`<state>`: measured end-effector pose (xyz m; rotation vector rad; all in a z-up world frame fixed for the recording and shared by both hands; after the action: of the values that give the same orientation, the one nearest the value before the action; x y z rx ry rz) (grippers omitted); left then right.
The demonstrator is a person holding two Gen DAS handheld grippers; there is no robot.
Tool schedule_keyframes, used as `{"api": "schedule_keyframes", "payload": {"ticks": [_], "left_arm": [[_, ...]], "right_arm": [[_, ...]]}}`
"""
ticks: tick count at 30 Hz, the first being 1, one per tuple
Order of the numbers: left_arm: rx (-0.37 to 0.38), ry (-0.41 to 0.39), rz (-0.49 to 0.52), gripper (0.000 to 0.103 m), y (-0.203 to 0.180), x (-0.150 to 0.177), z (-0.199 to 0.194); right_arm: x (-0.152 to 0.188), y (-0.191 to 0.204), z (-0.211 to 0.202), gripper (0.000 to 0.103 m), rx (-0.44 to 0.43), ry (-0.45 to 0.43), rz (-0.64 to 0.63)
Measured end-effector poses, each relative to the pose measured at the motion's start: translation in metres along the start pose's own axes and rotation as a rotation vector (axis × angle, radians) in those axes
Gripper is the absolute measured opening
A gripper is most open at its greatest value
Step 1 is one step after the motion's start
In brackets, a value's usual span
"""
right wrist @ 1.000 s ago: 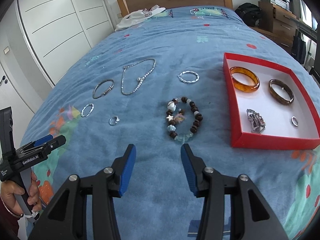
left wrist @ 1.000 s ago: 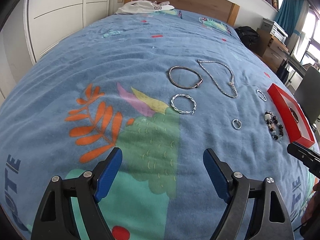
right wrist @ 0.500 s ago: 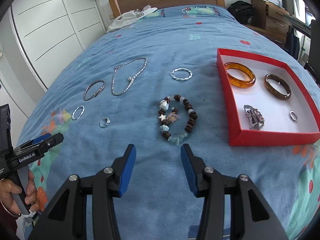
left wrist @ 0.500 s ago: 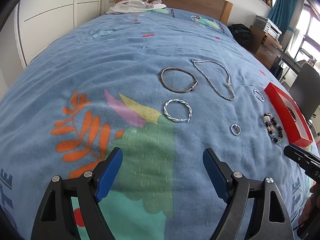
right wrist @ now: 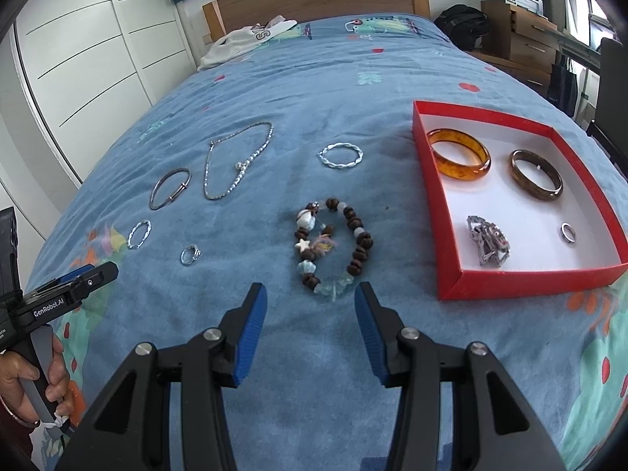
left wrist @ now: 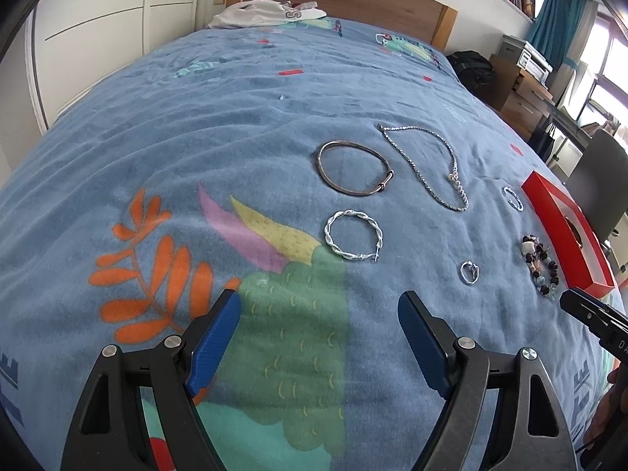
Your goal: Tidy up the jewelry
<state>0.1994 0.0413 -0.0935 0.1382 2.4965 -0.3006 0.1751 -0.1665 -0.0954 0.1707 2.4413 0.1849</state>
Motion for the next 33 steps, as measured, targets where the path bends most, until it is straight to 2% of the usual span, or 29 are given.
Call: {"api": "schedule_keyframes", "payload": {"ticks": [24, 33], "left_arm": [[0.020, -0.004, 0.040, 0.078, 0.000, -0.020, 0.018], [0.032, 0.004, 0.073, 0.074, -0.003, -0.027, 0.029]], "right_arm": [[0.000, 0.027, 0.012, 0.045, -0.082, 0.018, -0.074], [-0.006, 0.054, 0.029, 0.044, -0.150, 0.032, -0.146]]}}
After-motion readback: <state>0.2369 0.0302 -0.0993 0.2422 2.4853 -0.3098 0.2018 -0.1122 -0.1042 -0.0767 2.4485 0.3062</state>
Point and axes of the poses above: each gripper's, at about its wrist camera, not at the fingertips, and z roughly the way its jaws point, y to its left, x to its underside, the point moved 4 cm from there along z, roughly the way its jaws point, and after that the axes turned 2 degrees about y, right-handed, at the moved point
